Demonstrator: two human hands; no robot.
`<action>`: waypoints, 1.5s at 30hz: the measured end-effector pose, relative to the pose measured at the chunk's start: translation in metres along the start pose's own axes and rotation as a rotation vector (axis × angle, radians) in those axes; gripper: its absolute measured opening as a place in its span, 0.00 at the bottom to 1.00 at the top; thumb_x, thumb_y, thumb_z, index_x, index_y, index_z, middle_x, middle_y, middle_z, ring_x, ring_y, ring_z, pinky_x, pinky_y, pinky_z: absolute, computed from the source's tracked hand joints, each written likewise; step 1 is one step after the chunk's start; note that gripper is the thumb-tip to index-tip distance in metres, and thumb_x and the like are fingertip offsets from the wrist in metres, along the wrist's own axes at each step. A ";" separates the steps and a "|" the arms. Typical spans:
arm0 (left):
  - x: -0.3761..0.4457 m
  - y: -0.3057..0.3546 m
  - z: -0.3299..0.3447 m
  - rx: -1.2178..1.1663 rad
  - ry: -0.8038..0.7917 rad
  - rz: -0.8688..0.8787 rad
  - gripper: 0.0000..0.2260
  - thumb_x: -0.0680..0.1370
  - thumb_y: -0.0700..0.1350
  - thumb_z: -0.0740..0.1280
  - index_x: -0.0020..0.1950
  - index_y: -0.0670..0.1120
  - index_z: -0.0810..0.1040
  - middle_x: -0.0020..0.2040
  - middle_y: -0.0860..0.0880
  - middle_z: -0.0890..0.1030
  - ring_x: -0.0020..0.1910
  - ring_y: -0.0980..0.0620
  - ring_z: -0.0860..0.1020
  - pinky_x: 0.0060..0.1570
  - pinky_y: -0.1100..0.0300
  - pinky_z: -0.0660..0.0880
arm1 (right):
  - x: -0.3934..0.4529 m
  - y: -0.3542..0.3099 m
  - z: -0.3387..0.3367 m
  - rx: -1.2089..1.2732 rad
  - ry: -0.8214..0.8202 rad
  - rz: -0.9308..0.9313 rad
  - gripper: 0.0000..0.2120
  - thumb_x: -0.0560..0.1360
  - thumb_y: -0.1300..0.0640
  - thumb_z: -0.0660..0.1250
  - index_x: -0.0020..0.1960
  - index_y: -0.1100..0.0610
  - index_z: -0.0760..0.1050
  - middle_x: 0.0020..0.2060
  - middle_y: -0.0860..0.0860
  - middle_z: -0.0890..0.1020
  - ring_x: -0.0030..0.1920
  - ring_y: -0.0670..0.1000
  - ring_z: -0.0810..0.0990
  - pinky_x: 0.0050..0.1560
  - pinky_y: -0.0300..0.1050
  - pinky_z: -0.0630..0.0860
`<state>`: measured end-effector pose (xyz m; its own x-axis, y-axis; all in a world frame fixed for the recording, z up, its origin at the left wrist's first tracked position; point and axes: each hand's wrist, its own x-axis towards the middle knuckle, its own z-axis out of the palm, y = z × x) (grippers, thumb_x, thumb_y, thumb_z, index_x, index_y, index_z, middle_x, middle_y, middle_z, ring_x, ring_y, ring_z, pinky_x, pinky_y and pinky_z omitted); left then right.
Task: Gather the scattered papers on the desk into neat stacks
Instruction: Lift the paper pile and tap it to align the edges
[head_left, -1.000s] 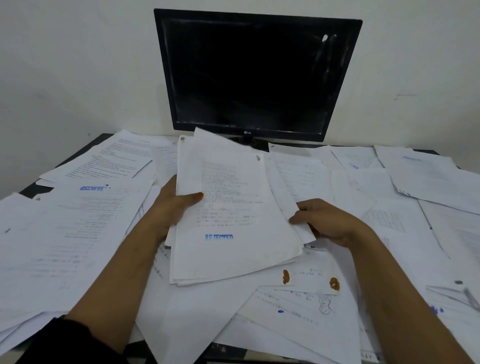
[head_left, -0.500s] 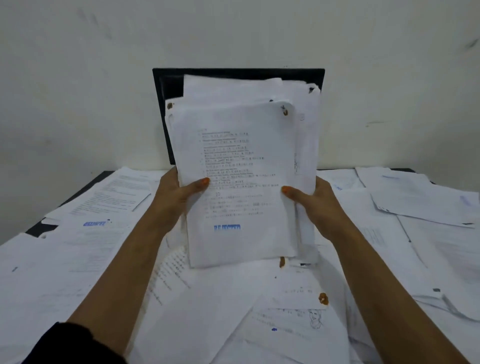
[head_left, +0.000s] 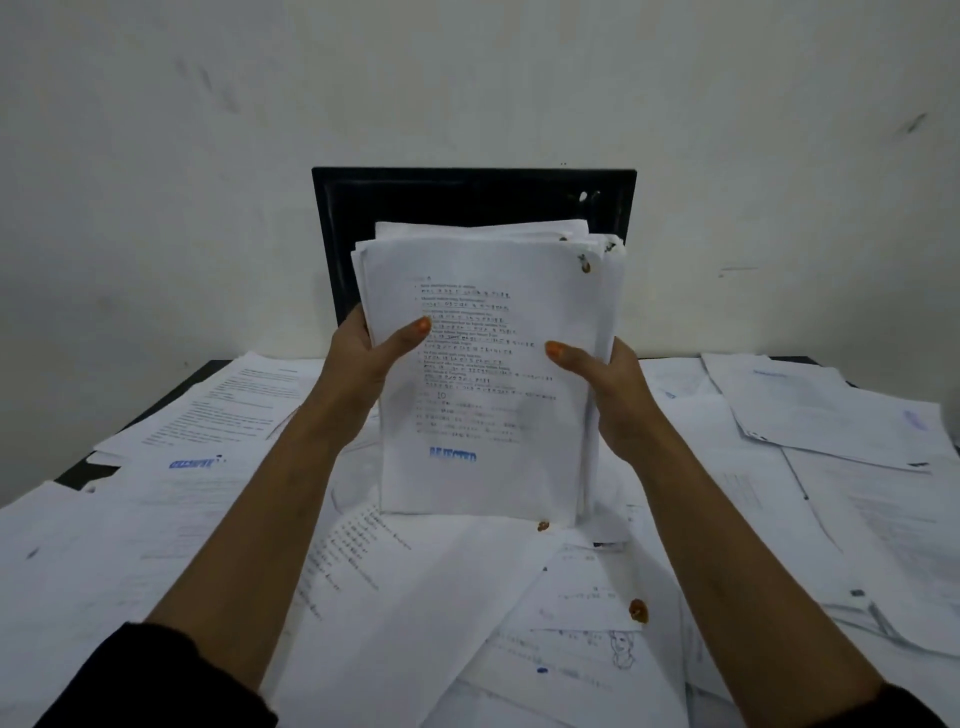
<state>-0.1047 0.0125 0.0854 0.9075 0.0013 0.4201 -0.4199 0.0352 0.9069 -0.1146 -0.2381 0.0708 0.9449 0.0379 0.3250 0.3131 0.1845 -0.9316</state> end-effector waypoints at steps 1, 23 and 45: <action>0.000 0.000 -0.001 -0.006 0.018 -0.005 0.27 0.72 0.51 0.74 0.68 0.47 0.72 0.59 0.51 0.82 0.55 0.51 0.82 0.51 0.56 0.80 | 0.000 0.000 0.001 -0.017 0.007 -0.017 0.24 0.68 0.55 0.75 0.63 0.57 0.75 0.53 0.55 0.84 0.53 0.57 0.83 0.49 0.53 0.82; -0.020 -0.035 -0.007 0.224 -0.031 -0.188 0.13 0.74 0.47 0.73 0.57 0.50 0.79 0.52 0.54 0.83 0.48 0.55 0.83 0.57 0.51 0.79 | 0.004 0.018 -0.009 -0.283 -0.079 0.041 0.26 0.67 0.56 0.79 0.63 0.54 0.76 0.56 0.51 0.83 0.56 0.53 0.81 0.58 0.58 0.79; -0.003 0.018 0.022 -0.022 0.164 0.103 0.12 0.76 0.39 0.72 0.58 0.47 0.78 0.52 0.52 0.83 0.50 0.52 0.83 0.48 0.59 0.81 | 0.018 -0.050 0.020 -0.190 0.085 -0.154 0.18 0.72 0.67 0.72 0.60 0.57 0.74 0.50 0.48 0.82 0.52 0.50 0.82 0.52 0.44 0.80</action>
<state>-0.1153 -0.0088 0.1017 0.8507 0.1683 0.4979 -0.5116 0.0482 0.8579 -0.1153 -0.2268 0.1263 0.8870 -0.0604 0.4578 0.4582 -0.0068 -0.8888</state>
